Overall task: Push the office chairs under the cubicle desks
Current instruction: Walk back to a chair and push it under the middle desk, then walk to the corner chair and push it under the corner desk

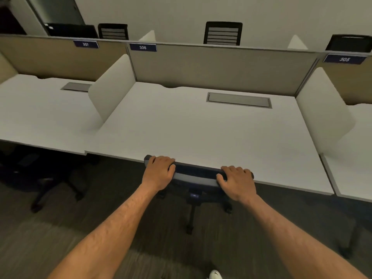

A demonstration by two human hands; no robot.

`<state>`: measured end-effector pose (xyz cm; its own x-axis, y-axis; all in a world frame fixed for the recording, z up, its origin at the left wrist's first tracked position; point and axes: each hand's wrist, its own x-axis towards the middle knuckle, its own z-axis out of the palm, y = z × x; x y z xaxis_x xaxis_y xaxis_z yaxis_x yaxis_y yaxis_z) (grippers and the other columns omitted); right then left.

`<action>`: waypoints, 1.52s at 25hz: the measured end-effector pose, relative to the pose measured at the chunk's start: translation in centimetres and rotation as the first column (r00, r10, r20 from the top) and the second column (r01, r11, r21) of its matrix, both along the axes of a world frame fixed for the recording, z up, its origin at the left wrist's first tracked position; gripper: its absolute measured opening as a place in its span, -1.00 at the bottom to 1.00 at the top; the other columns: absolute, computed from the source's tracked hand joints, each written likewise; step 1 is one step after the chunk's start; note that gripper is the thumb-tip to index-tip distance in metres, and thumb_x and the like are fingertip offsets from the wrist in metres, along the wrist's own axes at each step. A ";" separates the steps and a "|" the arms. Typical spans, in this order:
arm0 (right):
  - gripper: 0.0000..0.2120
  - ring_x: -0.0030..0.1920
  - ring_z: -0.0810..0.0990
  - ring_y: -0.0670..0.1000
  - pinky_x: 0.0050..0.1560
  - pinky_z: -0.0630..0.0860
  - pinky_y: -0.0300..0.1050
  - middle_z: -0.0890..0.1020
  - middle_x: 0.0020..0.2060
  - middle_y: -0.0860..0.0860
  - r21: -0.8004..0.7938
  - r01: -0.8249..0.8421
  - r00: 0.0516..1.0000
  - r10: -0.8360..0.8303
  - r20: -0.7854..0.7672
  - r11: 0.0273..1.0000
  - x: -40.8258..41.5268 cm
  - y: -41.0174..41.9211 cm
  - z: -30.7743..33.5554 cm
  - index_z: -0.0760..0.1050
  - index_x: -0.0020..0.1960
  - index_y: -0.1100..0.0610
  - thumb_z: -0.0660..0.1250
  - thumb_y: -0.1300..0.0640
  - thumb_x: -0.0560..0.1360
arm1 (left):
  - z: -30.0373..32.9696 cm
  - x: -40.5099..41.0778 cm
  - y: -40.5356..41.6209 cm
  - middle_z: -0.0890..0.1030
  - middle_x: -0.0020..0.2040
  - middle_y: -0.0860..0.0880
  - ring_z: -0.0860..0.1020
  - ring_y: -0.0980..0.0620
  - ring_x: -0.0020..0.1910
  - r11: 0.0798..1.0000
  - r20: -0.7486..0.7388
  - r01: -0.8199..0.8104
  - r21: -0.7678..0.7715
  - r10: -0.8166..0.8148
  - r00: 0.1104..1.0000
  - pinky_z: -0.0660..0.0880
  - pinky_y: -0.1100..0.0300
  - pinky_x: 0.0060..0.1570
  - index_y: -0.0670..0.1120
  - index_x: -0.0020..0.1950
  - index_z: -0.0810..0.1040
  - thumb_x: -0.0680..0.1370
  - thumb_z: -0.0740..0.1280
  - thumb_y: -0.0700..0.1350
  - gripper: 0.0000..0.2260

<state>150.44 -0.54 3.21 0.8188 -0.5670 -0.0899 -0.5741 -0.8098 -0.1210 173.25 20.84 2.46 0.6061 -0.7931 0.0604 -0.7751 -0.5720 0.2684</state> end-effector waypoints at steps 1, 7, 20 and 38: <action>-0.34 0.18 0.56 0.10 0.27 0.40 0.15 0.60 0.25 0.04 0.014 -0.006 1.000 0.006 -0.019 1.000 0.0 0.1 0.0 0.44 0.39 -0.02 -0.16 -0.33 0.55 | -0.2 -0.9 0.5 0.46 0.48 -0.03 0.34 -0.02 0.49 0.999 0.006 -0.025 0.020 0.025 1.000 0.08 -0.05 0.55 0.00 0.50 0.43 0.69 -0.02 0.14 -0.52; -0.30 0.26 0.50 0.19 0.37 0.30 0.30 0.54 0.29 0.13 0.110 -0.014 0.999 0.019 -0.044 0.994 1.1 0.7 -0.3 0.38 0.39 0.03 -0.21 -0.35 0.55 | 0.0 -6.9 6.6 -0.10 0.67 -0.01 -0.16 -0.03 0.64 0.982 -0.001 -0.167 0.087 0.168 0.986 -0.10 -0.12 0.60 0.02 0.67 -0.07 0.69 0.06 0.21 -0.37; -0.30 0.60 -0.36 0.06 0.53 -0.33 0.27 -0.16 0.65 -0.04 0.208 -0.799 0.599 0.781 0.179 0.564 12.3 30.7 0.1 -0.19 0.65 -0.10 -0.11 -0.39 0.63 | 0.0 -15.8 37.7 0.00 0.67 -0.05 -0.05 -0.05 0.65 0.616 -0.131 -0.786 0.058 0.785 0.606 -0.08 -0.16 0.59 0.01 0.67 -0.05 0.67 0.08 0.24 -0.34; -0.33 0.62 -0.27 -0.04 0.59 -0.16 0.19 -0.01 0.65 -0.07 0.274 -0.945 0.274 0.889 0.368 0.177 22.9 67.5 2.7 -0.08 0.65 -0.08 0.10 -0.22 0.65 | 3.1 -8.3 68.0 0.08 0.67 -0.05 0.04 0.00 0.64 0.444 -0.170 -0.882 -0.155 0.868 0.467 0.03 -0.05 0.59 -0.01 0.67 0.02 0.68 0.08 0.24 -0.37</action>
